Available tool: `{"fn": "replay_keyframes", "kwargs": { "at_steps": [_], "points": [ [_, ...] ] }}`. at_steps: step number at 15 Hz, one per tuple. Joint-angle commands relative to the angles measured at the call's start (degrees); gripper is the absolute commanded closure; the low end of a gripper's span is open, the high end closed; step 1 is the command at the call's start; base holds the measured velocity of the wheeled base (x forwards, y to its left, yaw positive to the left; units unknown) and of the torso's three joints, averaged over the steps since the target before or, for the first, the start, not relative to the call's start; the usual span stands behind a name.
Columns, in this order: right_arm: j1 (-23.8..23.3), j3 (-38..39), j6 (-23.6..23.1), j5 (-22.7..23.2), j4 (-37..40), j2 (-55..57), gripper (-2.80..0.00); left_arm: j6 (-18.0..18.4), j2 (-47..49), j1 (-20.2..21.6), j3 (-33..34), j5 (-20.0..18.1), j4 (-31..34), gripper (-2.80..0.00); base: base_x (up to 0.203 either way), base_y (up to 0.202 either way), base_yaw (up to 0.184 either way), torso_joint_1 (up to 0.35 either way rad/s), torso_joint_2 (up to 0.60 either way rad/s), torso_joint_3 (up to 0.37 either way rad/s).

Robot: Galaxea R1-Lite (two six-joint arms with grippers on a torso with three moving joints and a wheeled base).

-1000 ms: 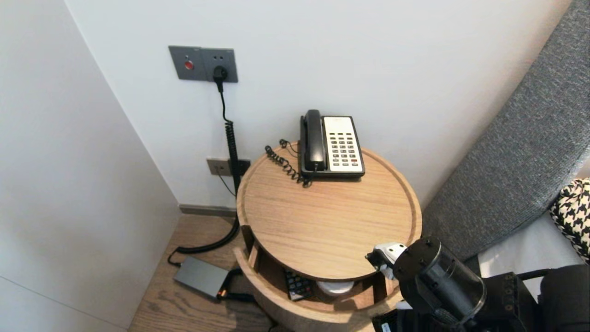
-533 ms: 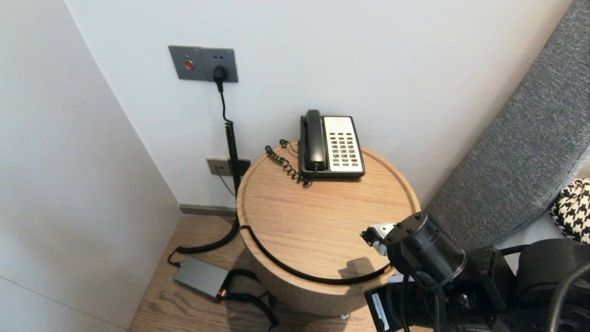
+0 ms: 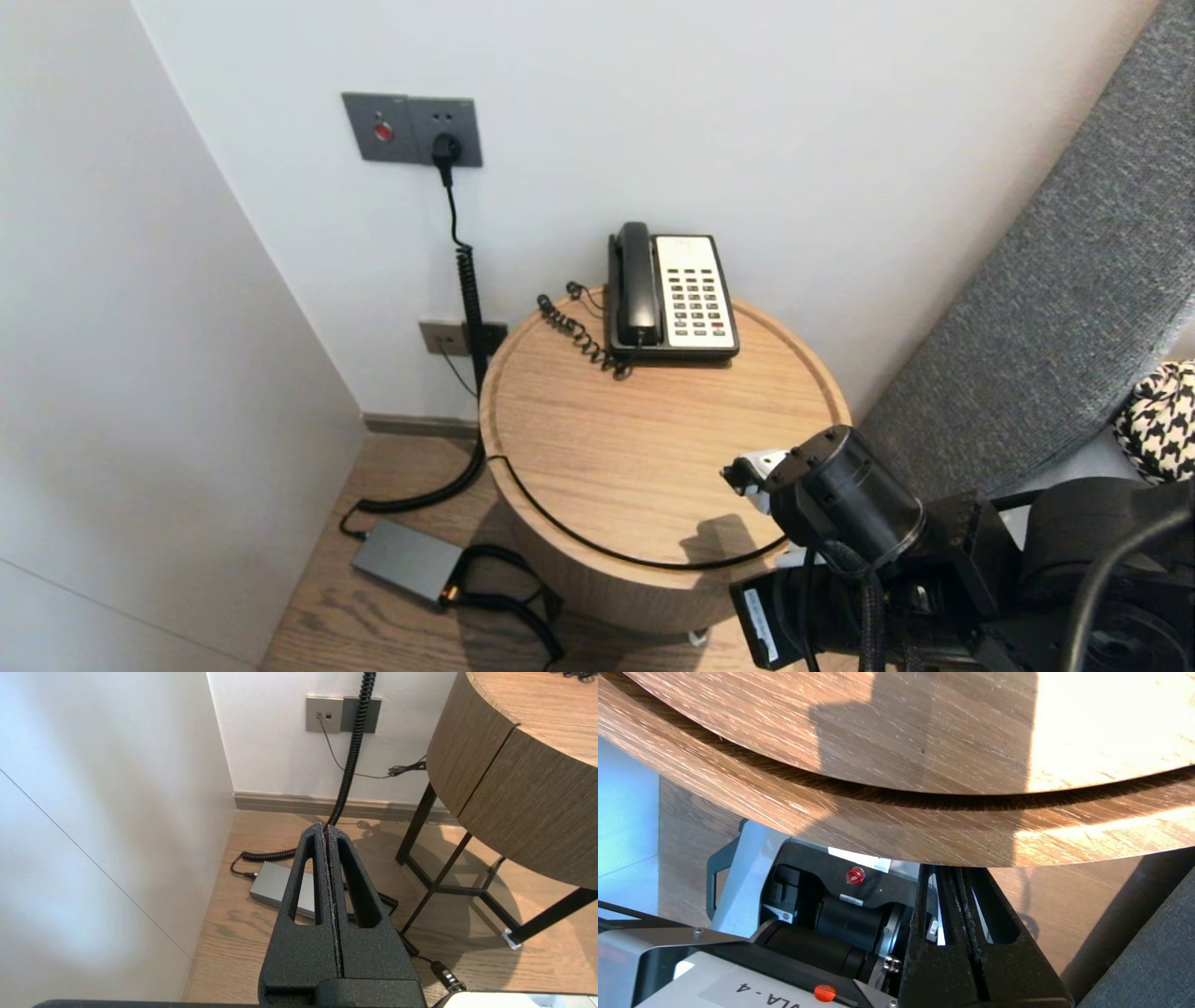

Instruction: Close the nightstand drawer, then open the nightstand drawer

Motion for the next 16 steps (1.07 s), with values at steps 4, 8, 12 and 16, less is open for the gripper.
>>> {"fn": "replay_keyframes", "kwargs": {
  "at_steps": [4, 8, 12, 16],
  "points": [
    [-0.29, 9.59, 0.17, -0.30, 0.89, -9.80, 0.00, 0.00, -0.06, 0.00, 0.70, 0.01, -0.02, 0.00, 0.000, 0.000, 0.000, 0.000, 0.00, 0.000],
    [-10.91, 16.50, -5.34, -1.79, 0.94, -17.81, 0.00, 0.00, -0.06, 0.00, 0.70, 0.01, -0.02, 0.00, 0.000, 0.000, 0.000, 0.000, 0.00, 0.000],
    [-27.72, 17.57, -14.90, -1.89, 0.55, -21.82, 0.00, 0.00, -0.06, 0.00, 0.70, 0.01, -0.02, 0.00, 0.000, 0.000, 0.000, 0.000, 0.00, 0.000],
    [-37.27, 12.89, -21.42, -1.47, 0.28, -29.43, 0.00, 0.00, -0.06, 0.00, 0.70, 0.01, -0.02, 0.00, 0.000, 0.000, 0.000, 0.000, 0.00, 0.000]
  ]
}}
